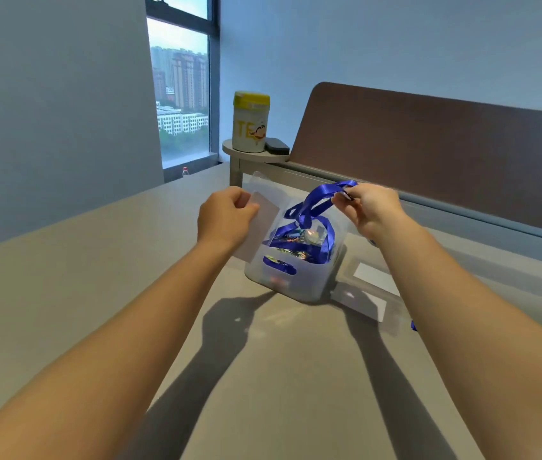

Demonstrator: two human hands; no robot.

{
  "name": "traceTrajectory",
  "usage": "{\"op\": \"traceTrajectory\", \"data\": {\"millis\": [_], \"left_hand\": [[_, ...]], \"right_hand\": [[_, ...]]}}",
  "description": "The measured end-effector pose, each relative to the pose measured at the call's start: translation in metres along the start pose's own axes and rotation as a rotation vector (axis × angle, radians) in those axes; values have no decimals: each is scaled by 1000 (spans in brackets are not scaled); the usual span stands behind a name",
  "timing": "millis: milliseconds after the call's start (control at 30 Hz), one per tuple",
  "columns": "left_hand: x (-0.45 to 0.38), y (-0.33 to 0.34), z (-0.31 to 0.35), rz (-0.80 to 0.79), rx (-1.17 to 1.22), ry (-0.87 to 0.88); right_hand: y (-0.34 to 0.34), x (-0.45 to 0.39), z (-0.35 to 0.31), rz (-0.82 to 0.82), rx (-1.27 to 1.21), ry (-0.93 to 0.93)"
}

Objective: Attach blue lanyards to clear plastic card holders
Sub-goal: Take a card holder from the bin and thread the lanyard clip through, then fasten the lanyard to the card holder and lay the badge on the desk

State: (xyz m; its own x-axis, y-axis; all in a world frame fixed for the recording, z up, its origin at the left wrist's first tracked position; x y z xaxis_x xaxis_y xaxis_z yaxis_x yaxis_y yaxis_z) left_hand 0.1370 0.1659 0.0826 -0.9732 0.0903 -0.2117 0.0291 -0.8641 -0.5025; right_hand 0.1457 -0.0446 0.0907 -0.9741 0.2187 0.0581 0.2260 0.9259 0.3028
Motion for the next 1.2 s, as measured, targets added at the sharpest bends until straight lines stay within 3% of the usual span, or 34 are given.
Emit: {"op": "traceTrajectory", "data": {"millis": [67,167,233,333,433,600,933,1200], "left_hand": [[-9,2,-7,5,1,-12],[-18,3,-17,16,-14,-22],[-21,3,-20,20,-40,-16],[-21,6,-18,8,-80,20],[-13,13,-3,0,-105,84],[18,42,34,-72,-158,232],[127,162,107,-318,-233,606],[181,250,125,-482,-385,638]], "right_hand": [[1,-16,15,42,228,31],[3,-33,34,93,939,20],[16,-36,47,-45,1254,-8],[27,-29,59,-298,1532,8],[21,-13,52,-336,1575,-9],[-23,37,26,-205,1478,1],[-191,178,14,105,1422,226],[-309,249,34,369,1438,405]]}}
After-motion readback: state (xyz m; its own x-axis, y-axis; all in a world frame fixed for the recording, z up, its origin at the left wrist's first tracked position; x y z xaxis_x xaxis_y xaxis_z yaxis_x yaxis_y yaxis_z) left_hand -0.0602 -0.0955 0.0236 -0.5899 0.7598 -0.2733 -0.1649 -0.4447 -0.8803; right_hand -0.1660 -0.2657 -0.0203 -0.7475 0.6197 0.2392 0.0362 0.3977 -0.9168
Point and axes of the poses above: each hand's wrist, its own x-axis away from the middle knuckle, its own y-axis out of the palm, z = x × y, the point moved 5 cm from there along -x, towards the middle knuckle, and after that the axes turned 14 degrees about -z, right-handed, at the moved point
